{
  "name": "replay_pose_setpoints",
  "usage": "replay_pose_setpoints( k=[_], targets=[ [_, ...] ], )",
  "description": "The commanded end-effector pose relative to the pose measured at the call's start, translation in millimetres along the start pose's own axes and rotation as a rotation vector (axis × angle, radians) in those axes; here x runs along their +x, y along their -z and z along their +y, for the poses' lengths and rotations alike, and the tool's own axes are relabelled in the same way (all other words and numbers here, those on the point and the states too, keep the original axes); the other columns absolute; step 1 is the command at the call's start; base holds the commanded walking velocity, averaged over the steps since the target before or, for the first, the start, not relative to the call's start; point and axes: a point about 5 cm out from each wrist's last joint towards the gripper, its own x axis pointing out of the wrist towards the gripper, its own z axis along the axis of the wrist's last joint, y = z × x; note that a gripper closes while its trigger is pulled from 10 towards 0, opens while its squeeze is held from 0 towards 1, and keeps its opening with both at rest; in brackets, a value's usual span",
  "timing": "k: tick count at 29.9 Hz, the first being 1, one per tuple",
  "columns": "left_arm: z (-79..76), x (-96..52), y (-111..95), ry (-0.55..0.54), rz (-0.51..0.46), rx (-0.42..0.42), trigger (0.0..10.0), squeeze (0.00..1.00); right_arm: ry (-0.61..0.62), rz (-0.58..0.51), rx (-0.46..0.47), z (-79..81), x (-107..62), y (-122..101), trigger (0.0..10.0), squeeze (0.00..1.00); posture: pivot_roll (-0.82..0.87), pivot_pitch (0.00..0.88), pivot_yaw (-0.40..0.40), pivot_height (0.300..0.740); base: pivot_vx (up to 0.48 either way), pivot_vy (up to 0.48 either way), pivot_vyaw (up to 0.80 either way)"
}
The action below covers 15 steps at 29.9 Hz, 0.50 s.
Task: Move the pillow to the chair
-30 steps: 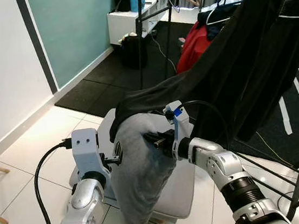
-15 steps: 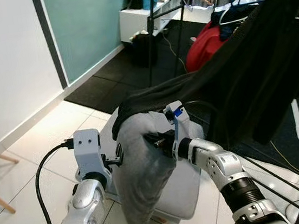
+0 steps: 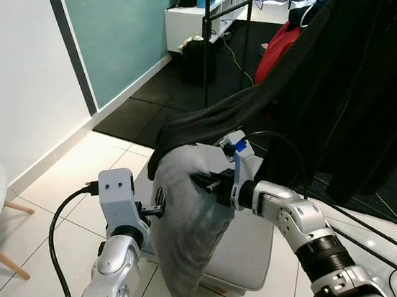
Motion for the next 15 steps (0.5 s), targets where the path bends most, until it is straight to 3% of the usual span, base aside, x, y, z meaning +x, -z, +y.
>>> replay_pose_setpoints(
  k=[1,4,9,11,14,15],
  targets=[
    [0.0,0.9,2,0.009,0.015,-0.006,10.0,0.00,-0.075,-0.061,-0.025,11.1,2.7,-14,10.0,0.00,-0.15,0.001,-0.077,0.740,0.000,0.000,0.79],
    [1.0,1.0,2,0.008,0.016,-0.001,10.0,0.00,-0.088,-0.045,-0.028,12.8,3.0,-12,10.0,0.00,-0.15,0.002,-0.074,0.740,0.000,0.000,0.79],
    [9.1,1.9,3,-0.006,0.023,0.013,10.0,0.00,-0.069,0.073,-0.088,6.3,-0.1,-2,10.0,0.00,-0.15,0.000,-0.066,0.740,0.000,0.000,0.79],
    [13.4,3.1,2,-0.015,0.024,0.013,10.0,0.00,0.109,0.148,-0.109,-16.1,-4.5,5,10.0,0.00,-0.16,0.000,-0.063,0.740,0.000,0.000,0.00],
    [13.4,3.1,2,-0.015,0.024,0.013,10.0,0.00,0.109,0.148,-0.109,-16.1,-4.5,5,10.0,0.00,-0.16,0.000,-0.063,0.740,0.000,0.000,0.00],
    [16.4,4.5,2,-0.021,0.025,0.014,10.0,0.00,0.371,0.192,-0.084,-50.0,-19.0,8,10.0,0.00,-0.17,0.000,-0.062,0.740,0.000,0.000,0.00]
  ],
)
